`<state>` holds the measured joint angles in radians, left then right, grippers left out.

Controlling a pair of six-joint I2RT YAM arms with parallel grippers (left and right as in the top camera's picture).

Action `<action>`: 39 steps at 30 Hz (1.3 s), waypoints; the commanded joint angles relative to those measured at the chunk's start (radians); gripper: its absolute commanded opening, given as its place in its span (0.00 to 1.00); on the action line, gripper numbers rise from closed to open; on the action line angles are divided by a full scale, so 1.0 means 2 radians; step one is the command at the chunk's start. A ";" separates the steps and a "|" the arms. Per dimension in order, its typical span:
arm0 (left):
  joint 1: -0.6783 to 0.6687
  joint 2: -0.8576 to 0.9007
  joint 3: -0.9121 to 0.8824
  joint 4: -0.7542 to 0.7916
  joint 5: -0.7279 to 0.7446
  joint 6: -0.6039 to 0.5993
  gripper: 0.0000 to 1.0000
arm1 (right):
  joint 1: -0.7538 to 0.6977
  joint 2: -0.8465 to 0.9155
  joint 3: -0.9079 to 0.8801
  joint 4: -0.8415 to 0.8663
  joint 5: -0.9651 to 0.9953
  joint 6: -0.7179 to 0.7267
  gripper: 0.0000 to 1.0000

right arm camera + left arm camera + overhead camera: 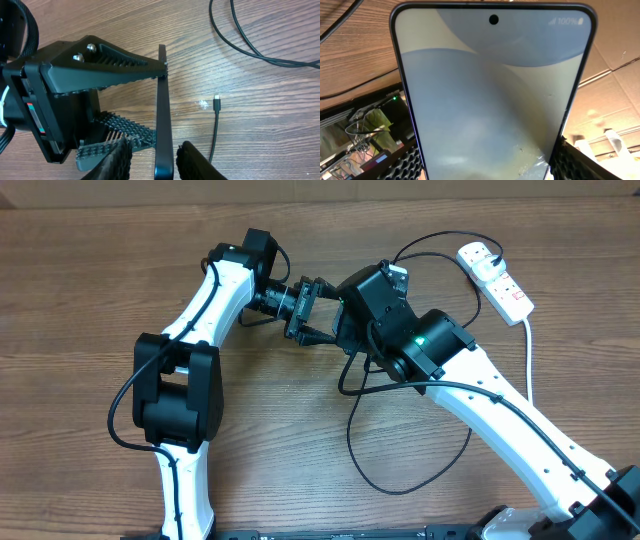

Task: Plug charger to phone and switch on socket
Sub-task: 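Close the right gripper on the phone's edge beside the left gripper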

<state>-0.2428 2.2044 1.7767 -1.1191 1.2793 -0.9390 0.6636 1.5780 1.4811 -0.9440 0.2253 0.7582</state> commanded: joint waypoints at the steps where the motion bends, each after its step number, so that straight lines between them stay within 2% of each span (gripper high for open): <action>1: -0.003 -0.001 0.016 -0.002 0.028 0.013 0.69 | 0.001 0.006 0.007 0.000 0.009 0.001 0.28; 27: -0.003 -0.001 0.016 -0.002 0.027 0.003 0.69 | 0.001 0.027 0.009 0.018 0.014 0.001 0.25; 39: -0.003 -0.001 0.016 -0.001 0.025 -0.002 0.69 | 0.001 0.027 0.009 0.013 0.014 0.006 0.21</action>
<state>-0.2428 2.2044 1.7767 -1.1191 1.2819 -0.9405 0.6636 1.6321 1.4811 -0.9157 0.2401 0.7624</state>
